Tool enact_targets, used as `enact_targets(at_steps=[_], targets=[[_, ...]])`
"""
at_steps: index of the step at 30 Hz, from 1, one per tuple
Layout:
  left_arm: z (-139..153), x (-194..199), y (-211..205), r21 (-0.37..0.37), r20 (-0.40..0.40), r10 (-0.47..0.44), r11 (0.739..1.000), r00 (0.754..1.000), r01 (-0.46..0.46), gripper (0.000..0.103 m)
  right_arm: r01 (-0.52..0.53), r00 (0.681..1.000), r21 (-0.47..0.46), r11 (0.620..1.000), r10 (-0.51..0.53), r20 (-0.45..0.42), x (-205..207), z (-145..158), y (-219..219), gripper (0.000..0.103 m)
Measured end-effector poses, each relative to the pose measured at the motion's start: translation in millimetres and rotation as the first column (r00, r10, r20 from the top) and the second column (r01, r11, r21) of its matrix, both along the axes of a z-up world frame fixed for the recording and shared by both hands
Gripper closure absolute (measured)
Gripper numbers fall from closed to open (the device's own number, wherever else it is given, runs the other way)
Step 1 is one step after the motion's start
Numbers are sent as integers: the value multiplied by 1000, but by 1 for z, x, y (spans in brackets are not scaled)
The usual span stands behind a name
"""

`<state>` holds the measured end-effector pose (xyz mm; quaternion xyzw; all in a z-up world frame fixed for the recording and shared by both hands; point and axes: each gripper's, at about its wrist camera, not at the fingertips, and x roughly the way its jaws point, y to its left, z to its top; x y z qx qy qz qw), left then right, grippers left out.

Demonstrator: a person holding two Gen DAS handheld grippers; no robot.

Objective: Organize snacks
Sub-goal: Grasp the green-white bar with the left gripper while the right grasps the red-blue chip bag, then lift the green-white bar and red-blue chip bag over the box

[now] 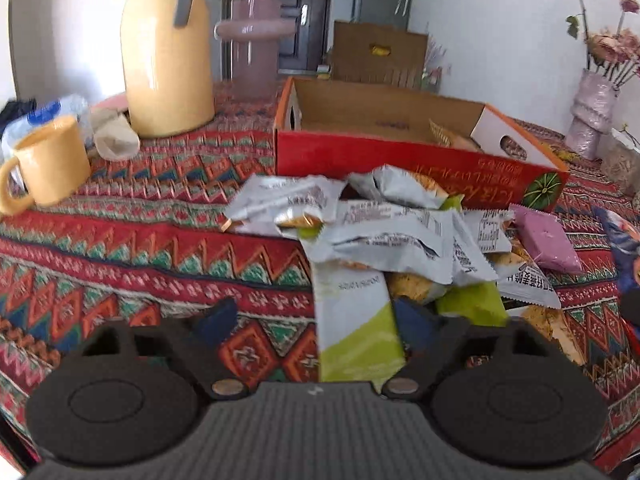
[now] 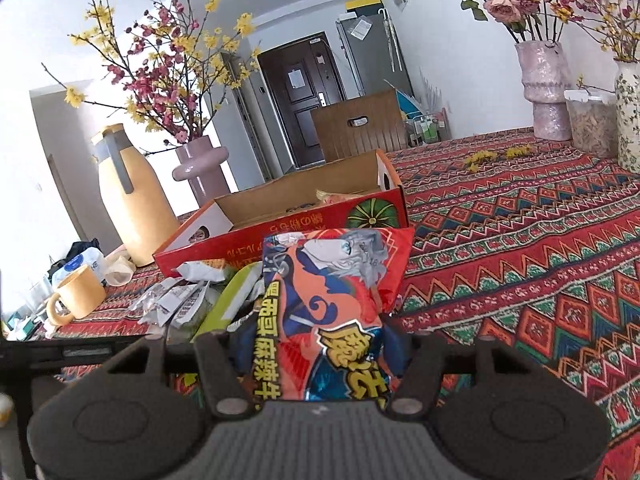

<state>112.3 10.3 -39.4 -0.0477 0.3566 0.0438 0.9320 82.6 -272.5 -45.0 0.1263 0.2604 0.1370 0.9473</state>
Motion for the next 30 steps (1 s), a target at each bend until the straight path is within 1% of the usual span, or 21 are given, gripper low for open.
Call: enact_targets(at_steps=[1, 3, 5, 7, 9, 12, 13, 19, 22, 24, 27, 30], targets=[[-2, 2, -1, -4, -8, 7, 1000, 1000, -7, 31, 0, 1000, 5, 1000, 0, 2, -2, -1, -2, 44], [-5, 3, -1, -7, -17, 5, 1000, 1000, -5, 36, 0, 1000, 14, 1000, 0, 1, -4, -3, -6, 44], [-9, 4, -3, -4, -26, -7, 1000, 1000, 7, 50, -1, 1000, 22, 1000, 1, -2, -6, -5, -10, 44], [-9, 1, -5, 9, -15, -19, 1000, 1000, 19, 63, -3, 1000, 26, 1000, 3, -5, -7, -7, -11, 44], [-8, -2, -3, 5, -12, -29, 1000, 1000, 29, 64, -5, 1000, 30, 1000, 5, -8, -7, -9, -13, 44], [-5, -11, -1, 33, 12, -32, 999, 999, 32, 64, -7, 1000, 33, 999, 7, -7, -9, -9, -13, 44], [-2, -15, 0, 41, 28, -37, 999, 999, 36, 66, -7, 1000, 33, 999, 7, -6, -9, -8, -13, 44], [21, -39, -6, 117, 142, -66, 992, 988, 50, 66, -8, 1000, 26, 1000, 8, -5, -10, -7, -10, 44], [30, -46, -8, 115, 175, -84, 991, 981, 65, 66, -13, 1000, 20, 1000, 13, -2, -11, -6, -6, 44], [32, -47, -12, 129, 187, -94, 989, 978, 71, 66, -16, 1000, 15, 1000, 16, 0, -12, -5, -4, 44], [30, -46, -23, 213, 191, -104, 975, 976, 62, 66, -21, 1000, 9, 1000, 21, 2, -13, -3, -1, 44], [26, -43, -33, 316, 182, -124, 947, 975, 61, 66, -24, 1000, 1, 1000, 24, 6, -14, -2, 2, 44]])
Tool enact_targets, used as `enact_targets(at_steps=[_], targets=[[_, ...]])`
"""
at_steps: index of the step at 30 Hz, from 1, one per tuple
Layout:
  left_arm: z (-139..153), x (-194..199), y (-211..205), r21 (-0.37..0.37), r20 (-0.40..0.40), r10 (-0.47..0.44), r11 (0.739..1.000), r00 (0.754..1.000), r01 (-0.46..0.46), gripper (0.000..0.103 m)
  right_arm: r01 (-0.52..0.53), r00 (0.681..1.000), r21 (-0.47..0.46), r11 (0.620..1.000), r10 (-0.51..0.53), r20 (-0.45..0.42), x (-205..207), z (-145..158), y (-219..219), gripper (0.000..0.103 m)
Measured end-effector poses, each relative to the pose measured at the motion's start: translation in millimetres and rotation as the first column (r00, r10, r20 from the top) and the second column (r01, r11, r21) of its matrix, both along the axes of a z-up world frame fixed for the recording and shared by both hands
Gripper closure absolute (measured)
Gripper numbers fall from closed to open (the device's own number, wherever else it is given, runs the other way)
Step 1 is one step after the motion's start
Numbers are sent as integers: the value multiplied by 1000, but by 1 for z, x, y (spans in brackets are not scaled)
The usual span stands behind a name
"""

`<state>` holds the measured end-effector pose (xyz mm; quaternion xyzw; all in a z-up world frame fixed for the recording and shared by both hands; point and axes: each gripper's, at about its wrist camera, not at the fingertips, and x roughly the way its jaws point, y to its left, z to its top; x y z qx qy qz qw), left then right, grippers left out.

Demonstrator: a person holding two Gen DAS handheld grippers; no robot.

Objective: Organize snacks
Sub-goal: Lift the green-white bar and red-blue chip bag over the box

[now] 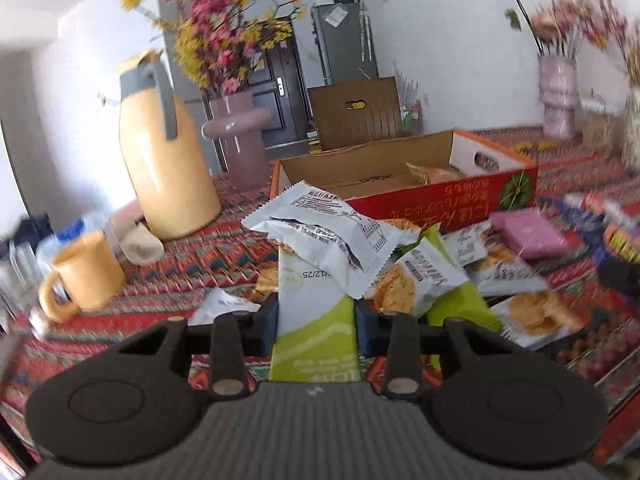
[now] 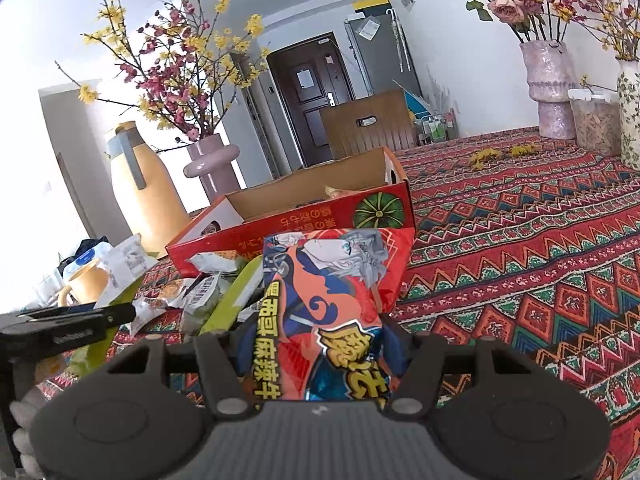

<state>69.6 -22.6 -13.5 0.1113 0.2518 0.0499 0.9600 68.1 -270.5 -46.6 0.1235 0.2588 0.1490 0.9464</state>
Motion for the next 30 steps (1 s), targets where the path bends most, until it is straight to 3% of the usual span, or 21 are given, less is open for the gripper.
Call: enact_targets(at_steps=[5, 10, 13, 22, 30], targets=[[-9, 6, -8, 154, -7, 13, 988, 1000, -12, 66, 4, 1000, -7, 1000, -4, 6, -1, 2, 1, 44], [-24, 8, -15, 328, -26, -2, 945, 1000, 10, 66, 9, 1000, -19, 1000, -9, 9, -1, 3, 2, 44], [-25, 6, -17, 382, -21, -11, 924, 1000, 18, 66, 15, 1000, -24, 1000, -15, 10, 2, 4, 2, 44], [-1, 12, -10, 317, 17, -23, 948, 1000, 17, 65, 19, 1000, -37, 999, -19, 3, 15, 4, 5, 44], [32, 29, -15, 250, 84, -47, 968, 995, 25, 65, 12, 998, -61, 998, -8, 58, 42, 25, 14, 44]])
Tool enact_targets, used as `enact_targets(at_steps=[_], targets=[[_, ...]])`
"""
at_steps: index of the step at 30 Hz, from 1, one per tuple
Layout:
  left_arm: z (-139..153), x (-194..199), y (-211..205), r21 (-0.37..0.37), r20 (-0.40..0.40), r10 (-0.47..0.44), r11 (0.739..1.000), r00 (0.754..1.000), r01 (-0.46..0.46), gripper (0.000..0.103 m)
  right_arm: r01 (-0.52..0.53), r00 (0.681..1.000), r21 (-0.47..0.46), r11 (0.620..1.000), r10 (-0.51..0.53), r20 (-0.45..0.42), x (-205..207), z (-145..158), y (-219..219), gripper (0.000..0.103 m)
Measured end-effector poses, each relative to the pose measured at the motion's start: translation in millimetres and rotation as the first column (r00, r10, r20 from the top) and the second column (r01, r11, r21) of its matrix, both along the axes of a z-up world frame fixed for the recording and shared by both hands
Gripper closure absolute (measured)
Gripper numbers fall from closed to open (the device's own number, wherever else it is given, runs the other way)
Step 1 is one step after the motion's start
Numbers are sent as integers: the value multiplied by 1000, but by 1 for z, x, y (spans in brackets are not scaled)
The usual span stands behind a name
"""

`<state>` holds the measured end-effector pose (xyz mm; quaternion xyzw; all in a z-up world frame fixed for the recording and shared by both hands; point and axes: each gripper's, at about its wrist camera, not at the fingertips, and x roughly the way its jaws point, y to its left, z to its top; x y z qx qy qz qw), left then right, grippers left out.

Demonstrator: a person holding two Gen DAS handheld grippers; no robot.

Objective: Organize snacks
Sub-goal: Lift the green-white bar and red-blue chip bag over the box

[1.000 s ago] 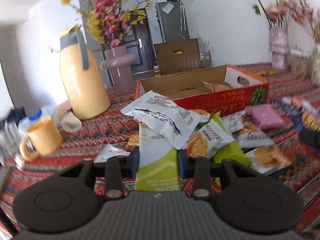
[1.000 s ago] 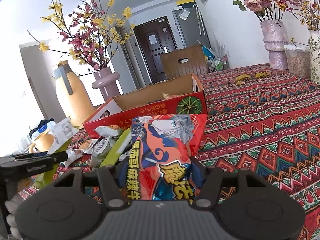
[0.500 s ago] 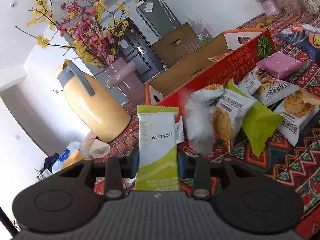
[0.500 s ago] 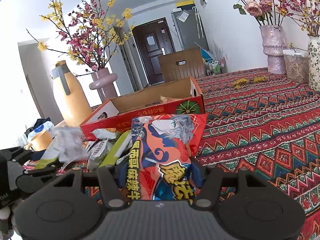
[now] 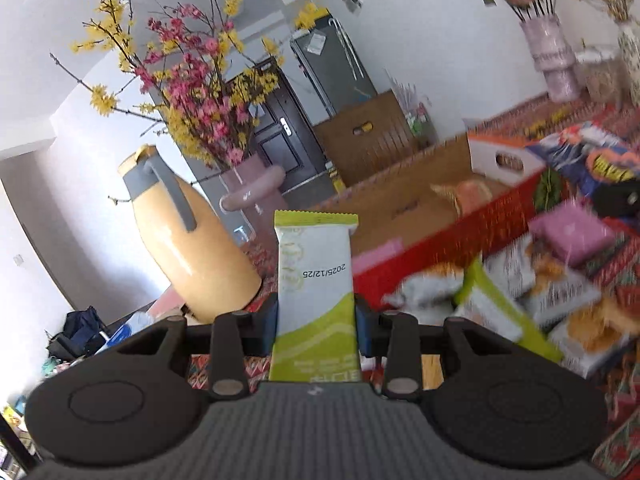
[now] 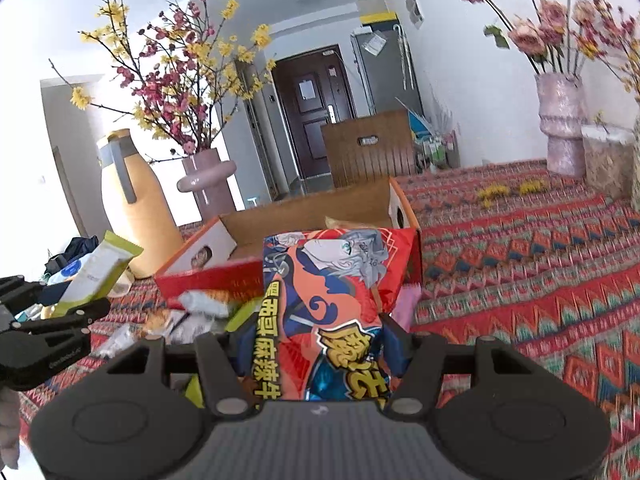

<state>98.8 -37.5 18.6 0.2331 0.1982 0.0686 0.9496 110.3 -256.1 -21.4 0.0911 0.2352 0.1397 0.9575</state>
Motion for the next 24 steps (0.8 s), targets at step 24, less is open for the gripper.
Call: enact_targets(at_steps=[24], targets=[[55, 136, 23, -365, 49, 83, 929, 995, -59, 65, 22, 996, -75, 997, -16, 87, 164, 53, 37, 43]])
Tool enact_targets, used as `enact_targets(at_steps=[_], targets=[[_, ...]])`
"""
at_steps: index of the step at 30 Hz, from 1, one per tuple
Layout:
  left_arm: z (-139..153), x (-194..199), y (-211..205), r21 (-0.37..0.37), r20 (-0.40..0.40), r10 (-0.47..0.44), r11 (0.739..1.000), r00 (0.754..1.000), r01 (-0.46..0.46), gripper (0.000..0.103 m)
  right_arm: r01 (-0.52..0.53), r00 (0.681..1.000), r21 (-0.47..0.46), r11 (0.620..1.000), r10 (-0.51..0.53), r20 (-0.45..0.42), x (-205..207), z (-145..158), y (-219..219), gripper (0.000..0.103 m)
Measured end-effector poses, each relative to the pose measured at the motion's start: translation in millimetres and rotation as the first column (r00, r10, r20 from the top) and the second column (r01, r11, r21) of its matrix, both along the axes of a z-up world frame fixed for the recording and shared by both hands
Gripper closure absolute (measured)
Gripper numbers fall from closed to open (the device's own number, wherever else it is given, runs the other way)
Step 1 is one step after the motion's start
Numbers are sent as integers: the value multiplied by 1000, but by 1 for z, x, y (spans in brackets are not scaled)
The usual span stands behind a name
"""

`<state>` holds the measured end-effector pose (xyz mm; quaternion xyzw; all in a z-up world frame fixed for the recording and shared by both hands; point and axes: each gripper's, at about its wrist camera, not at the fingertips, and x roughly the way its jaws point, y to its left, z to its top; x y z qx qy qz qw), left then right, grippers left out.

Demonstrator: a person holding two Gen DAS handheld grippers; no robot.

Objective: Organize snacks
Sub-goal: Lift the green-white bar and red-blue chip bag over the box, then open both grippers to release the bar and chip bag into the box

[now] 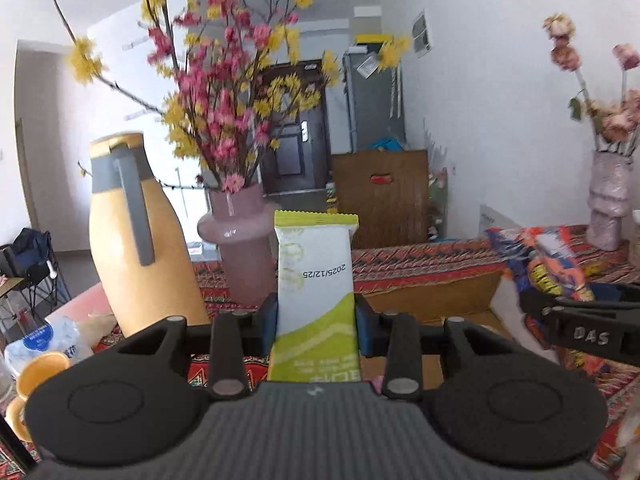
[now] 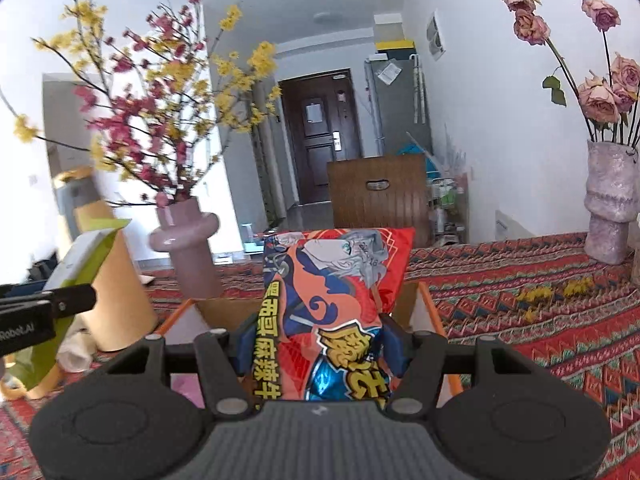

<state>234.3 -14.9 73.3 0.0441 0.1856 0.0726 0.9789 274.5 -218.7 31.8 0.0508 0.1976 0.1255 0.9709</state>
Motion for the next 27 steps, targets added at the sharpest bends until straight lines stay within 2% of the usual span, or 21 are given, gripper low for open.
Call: enact_targets(at_steps=[6, 11, 18, 20, 21, 23, 25, 27], targets=[[-37, 34, 14, -73, -59, 31, 997, 998, -36, 65, 28, 999, -12, 1000, -29, -31, 25, -23, 2, 43], [-61, 49, 20, -88, -134, 8, 996, 991, -20, 65, 24, 999, -40, 999, -26, -42, 30, -36, 6, 43], [-64, 43, 27, -133, -109, -24, 991, 994, 9, 63, 12, 997, -81, 997, -19, -79, 35, -48, 16, 43], [-61, 38, 27, -138, -84, -18, 990, 996, 6, 53, 17, 997, -73, 997, -22, -80, 34, -48, 16, 42], [-59, 36, 27, -141, -68, -13, 990, 998, 3, 39, 19, 996, -66, 998, -24, -82, 33, -48, 15, 39], [-54, 29, 27, -144, -21, 12, 989, 1000, -15, 3, 23, 996, -50, 998, -27, -83, 33, -48, 12, 35], [-50, 22, 27, -147, 24, 35, 989, 999, -31, 0, 32, 996, -33, 999, -34, -78, 32, -48, 10, 10], [-49, 21, 25, -146, 31, 31, 989, 999, -26, 0, 42, 997, -24, 999, -43, -63, 29, -47, 8, 0]])
